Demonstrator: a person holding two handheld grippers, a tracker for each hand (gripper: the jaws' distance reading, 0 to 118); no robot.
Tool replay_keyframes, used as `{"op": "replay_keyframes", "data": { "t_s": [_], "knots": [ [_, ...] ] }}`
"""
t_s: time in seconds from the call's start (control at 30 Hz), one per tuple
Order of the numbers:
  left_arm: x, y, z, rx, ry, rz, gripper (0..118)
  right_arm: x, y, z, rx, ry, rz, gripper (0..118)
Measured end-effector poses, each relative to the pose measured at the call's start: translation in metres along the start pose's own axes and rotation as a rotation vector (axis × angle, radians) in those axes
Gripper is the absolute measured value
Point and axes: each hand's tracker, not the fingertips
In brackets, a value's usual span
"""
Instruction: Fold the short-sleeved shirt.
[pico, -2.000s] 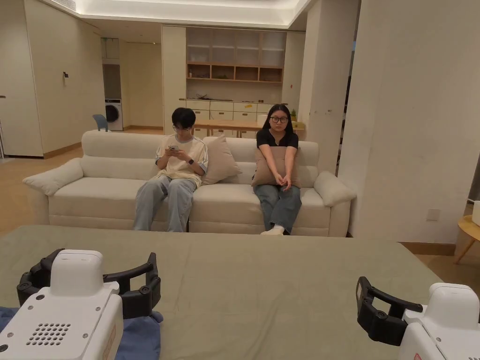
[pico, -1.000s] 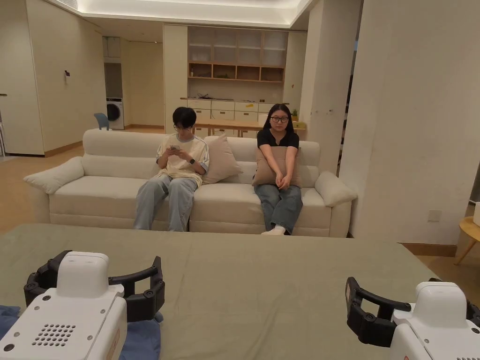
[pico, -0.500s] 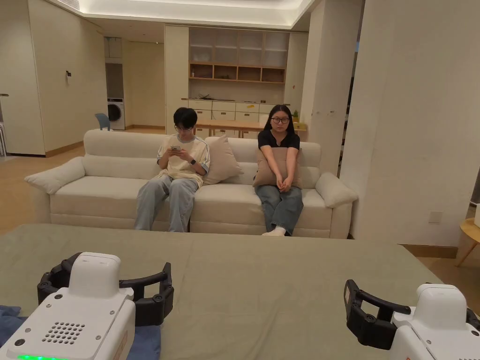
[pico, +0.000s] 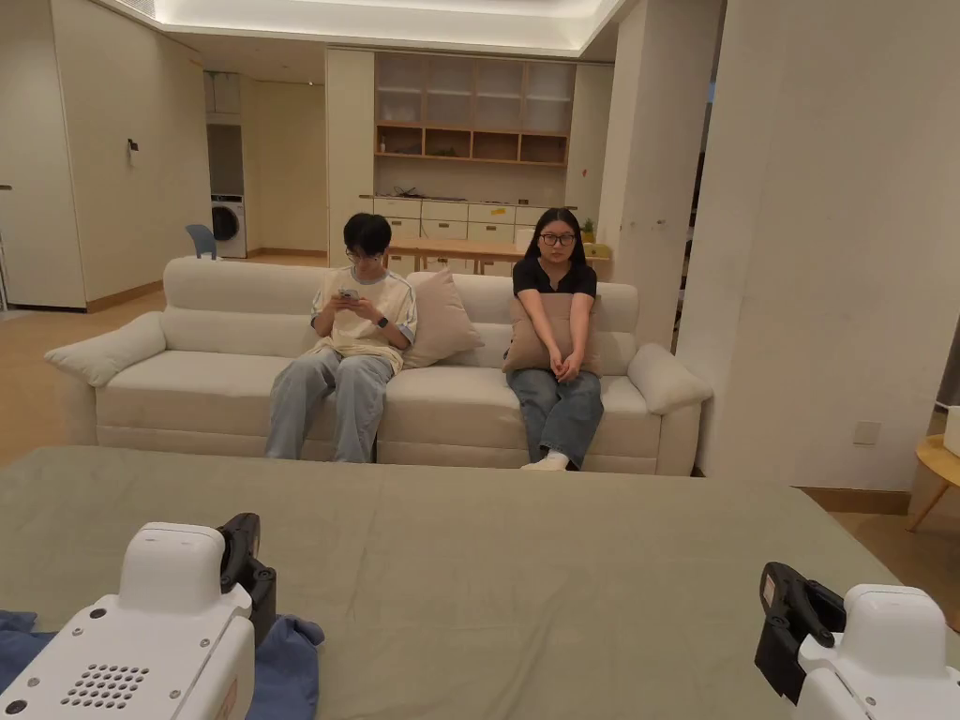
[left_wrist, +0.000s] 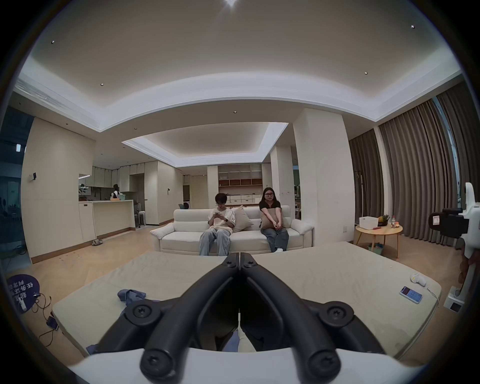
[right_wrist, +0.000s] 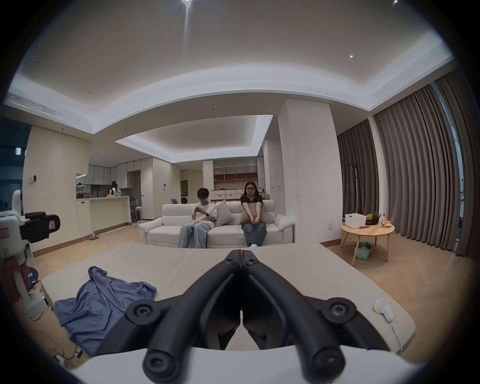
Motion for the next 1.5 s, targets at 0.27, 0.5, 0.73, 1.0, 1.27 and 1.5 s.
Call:
{"op": "replay_keyframes", "data": {
  "t_s": [0.27,0.5,0.73,1.0,1.27,1.5],
  "knots": [
    [-0.029,0.008,0.019,0.020,0.058,-0.033,0,-0.021,0.007,-0.008,0.009,0.043,0.004,0],
    [-0.099,0.013,0.080,-0.001,0.265,-0.059,0,-0.094,0.011,-0.024,0.011,0.252,-0.039,0],
    [-0.155,0.011,0.150,-0.052,0.445,-0.089,0,-0.174,0.004,-0.029,-0.011,0.459,-0.060,0],
    [-0.168,-0.004,0.149,-0.092,0.463,-0.068,0,-0.194,-0.003,-0.030,-0.034,0.501,-0.029,0],
    [-0.156,-0.037,0.058,-0.190,0.338,-0.051,0,-0.180,-0.010,-0.057,-0.050,0.467,-0.009,0],
    [-0.138,-0.096,-0.091,-0.308,0.217,0.054,116,-0.164,-0.027,-0.096,-0.095,0.441,0.014,0]
  ]
}}
